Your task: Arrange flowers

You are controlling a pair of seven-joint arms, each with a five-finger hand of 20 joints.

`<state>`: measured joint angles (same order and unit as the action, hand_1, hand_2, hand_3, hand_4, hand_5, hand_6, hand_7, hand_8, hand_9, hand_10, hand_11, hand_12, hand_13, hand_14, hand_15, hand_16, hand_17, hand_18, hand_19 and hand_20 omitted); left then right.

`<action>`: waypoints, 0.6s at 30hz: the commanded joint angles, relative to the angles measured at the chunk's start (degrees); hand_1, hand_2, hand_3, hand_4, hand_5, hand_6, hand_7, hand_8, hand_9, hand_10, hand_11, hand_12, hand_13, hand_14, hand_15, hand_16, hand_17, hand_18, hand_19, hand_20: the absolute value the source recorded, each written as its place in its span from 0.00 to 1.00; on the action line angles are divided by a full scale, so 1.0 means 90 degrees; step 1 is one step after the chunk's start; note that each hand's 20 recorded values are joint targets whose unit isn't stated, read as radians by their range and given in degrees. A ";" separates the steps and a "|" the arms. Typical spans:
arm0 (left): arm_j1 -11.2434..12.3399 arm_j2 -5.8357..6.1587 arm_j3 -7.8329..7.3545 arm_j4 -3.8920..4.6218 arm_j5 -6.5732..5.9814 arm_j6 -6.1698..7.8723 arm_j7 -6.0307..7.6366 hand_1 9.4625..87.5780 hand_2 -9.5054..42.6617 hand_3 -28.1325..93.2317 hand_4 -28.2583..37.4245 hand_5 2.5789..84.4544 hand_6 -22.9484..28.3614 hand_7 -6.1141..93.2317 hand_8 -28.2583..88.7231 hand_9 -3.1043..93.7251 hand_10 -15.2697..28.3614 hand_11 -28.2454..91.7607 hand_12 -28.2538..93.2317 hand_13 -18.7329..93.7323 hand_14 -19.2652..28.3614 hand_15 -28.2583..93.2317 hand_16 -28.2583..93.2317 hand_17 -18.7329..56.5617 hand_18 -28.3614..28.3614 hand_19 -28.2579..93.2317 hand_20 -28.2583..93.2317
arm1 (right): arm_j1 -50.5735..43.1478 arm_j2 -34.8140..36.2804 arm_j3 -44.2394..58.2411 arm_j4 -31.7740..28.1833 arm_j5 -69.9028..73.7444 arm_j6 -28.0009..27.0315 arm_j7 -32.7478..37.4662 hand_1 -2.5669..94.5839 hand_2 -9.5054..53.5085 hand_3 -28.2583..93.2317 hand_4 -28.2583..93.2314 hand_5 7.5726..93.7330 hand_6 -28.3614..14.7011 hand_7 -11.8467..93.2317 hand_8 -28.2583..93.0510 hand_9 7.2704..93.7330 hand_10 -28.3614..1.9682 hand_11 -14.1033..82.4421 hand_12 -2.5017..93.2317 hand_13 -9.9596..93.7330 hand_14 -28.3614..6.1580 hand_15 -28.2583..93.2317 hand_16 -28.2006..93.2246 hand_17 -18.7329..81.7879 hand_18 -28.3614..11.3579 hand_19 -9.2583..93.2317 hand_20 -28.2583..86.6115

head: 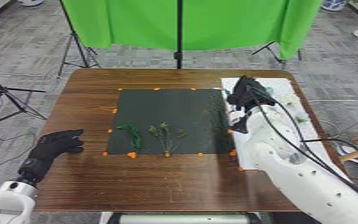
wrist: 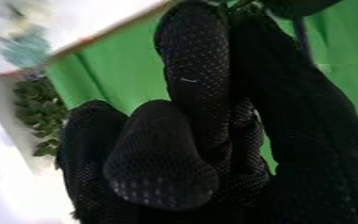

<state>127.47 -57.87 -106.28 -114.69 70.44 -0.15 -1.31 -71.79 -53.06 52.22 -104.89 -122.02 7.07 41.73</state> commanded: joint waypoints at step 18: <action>0.0039 0.0037 -0.0007 0.0017 0.0049 -0.0240 -0.0193 0.30 0.33 0.75 0.25 0.57 0.57 0.18 0.19 0.56 0.70 0.45 0.35 0.56 0.84 0.52 0.23 0.39 0.78 0.44 0.43 | -0.1531 -0.0559 0.0232 -0.0664 -0.0538 0.0103 -0.0247 0.60 0.00 0.70 0.27 0.89 0.54 0.40 0.42 1.00 0.57 0.61 0.27 1.00 0.83 0.79 0.42 0.93 0.47 1.00 0.70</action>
<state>127.30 -57.66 -106.51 -114.76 70.59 -1.25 -1.84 -84.72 -58.55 54.42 -111.44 -124.12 5.49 40.59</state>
